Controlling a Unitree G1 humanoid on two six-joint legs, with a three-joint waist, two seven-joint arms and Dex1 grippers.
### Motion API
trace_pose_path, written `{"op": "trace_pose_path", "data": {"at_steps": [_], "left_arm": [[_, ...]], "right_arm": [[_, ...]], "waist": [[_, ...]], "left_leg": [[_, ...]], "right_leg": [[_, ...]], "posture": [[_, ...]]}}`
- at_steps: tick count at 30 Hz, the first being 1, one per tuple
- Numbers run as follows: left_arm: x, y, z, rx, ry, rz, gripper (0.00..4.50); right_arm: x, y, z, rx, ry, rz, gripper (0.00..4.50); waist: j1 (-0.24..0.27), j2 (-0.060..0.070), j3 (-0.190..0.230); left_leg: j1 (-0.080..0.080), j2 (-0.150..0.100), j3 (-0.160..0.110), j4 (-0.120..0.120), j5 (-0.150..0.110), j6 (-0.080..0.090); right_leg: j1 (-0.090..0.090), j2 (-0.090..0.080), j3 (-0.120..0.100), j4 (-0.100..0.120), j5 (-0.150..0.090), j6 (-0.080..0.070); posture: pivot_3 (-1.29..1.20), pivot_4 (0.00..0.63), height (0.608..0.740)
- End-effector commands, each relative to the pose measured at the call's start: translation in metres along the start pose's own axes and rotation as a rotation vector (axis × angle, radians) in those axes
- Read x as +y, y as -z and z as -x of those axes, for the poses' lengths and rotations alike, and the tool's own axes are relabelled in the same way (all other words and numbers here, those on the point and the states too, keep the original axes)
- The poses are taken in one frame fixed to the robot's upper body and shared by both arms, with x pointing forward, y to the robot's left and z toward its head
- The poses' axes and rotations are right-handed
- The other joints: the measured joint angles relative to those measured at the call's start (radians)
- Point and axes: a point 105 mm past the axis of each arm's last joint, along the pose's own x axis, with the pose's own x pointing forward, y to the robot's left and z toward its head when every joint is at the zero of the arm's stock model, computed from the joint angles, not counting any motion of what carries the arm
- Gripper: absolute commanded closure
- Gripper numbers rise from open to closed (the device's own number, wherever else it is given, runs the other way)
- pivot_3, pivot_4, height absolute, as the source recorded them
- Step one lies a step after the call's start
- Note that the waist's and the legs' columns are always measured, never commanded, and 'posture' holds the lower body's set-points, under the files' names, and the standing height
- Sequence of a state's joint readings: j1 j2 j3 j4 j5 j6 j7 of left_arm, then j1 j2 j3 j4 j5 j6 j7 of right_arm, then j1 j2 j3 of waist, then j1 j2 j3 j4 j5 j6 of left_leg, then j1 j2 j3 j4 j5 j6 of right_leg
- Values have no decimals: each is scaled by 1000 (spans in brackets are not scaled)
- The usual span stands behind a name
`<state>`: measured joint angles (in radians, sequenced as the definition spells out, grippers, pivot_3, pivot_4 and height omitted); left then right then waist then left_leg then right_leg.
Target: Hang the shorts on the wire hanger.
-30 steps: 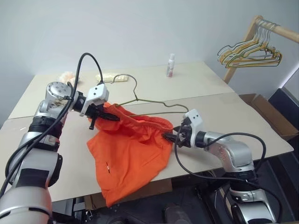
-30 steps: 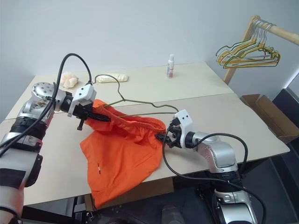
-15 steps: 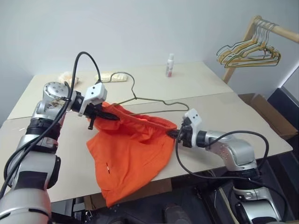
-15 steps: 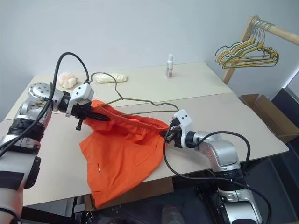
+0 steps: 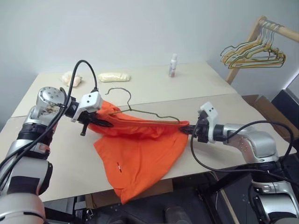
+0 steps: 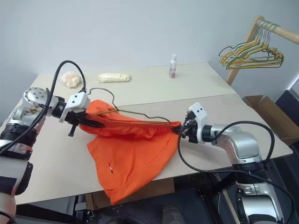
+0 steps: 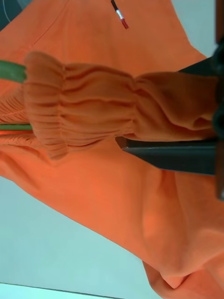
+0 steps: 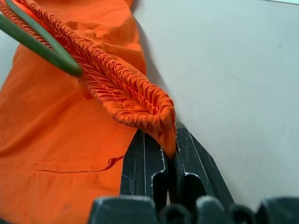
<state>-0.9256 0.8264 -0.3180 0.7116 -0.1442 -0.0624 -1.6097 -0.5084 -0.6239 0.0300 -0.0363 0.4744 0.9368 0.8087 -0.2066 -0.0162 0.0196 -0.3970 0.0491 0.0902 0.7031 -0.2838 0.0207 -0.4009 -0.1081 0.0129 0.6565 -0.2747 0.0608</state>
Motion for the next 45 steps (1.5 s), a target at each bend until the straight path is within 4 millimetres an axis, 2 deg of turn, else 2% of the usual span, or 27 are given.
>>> {"op": "trace_pose_path", "data": {"at_steps": [1,6,12,16,19,21,25,29,33,36,38,40,45], "left_arm": [[1,24,24,116,-79,49,4500],[0,36,22,198,-74,49,4500],[0,52,17,290,-56,39,4500],[2,46,4,270,-27,19,4500],[7,35,-10,231,-17,-10,4500],[10,28,-15,203,-18,-16,4500],[14,21,-19,172,-24,-23,4500],[16,19,-20,161,-28,-25,4500],[16,19,-18,155,-31,-23,4500],[15,19,-17,155,-32,-24,4500],[16,19,-17,157,-31,-26,4500],[16,18,-17,163,-30,-33,4500],[19,14,-18,161,-30,-46,4500]], "right_arm": [[-29,-7,30,-1,140,33,4480],[-24,-12,36,-6,125,80,4480],[1,-26,36,-23,46,196,4480],[25,-43,28,-47,-9,282,4480],[50,-45,13,-28,-71,383,4480],[59,-46,7,-24,-98,418,4480],[58,-45,4,3,-89,439,3324],[47,-42,7,33,-32,441,1837],[39,-57,24,-21,3,435,516],[51,-72,30,-80,-43,451,516],[65,-82,26,-111,-99,461,516],[80,-89,15,-125,-156,486,516],[116,-99,-31,-117,-265,536,516]], "waist": [[1,0,0],[1,0,0],[0,0,0],[0,0,0],[-1,0,0],[-1,0,0],[-1,0,0],[-1,0,0],[-1,0,0],[0,0,0],[-3,0,0],[-9,0,0],[-19,0,0]], "left_leg": [[0,0,0,0,0,0],[0,0,0,0,0,0],[0,0,0,0,0,0],[0,0,0,0,0,0],[0,0,0,0,0,0],[0,0,0,0,0,0],[-2,0,0,1,0,0],[-2,0,-1,1,0,0],[-2,0,-1,1,0,0],[-2,0,-1,1,0,0],[-1,0,0,1,0,0],[-1,0,0,1,0,0],[0,0,0,1,0,0]], "right_leg": [[0,0,0,0,0,0],[0,0,0,0,0,0],[0,0,0,0,0,0],[0,0,0,0,0,0],[-1,0,0,0,0,0],[-1,0,0,0,0,0],[-1,0,-1,0,0,0],[-1,0,-1,0,0,0],[-1,0,-1,0,0,0],[-1,0,-1,0,0,0],[-1,0,-1,0,0,0],[-1,0,0,0,0,0],[-1,0,0,2,0,0]], "posture": [[-175,0,740],[-183,0,740],[-196,0,740],[-206,0,740],[-210,0,740],[-211,0,740],[-213,0,740],[-210,0,740],[-199,0,740],[-199,0,740],[-199,0,740],[-201,0,740],[-192,0,740]]}}
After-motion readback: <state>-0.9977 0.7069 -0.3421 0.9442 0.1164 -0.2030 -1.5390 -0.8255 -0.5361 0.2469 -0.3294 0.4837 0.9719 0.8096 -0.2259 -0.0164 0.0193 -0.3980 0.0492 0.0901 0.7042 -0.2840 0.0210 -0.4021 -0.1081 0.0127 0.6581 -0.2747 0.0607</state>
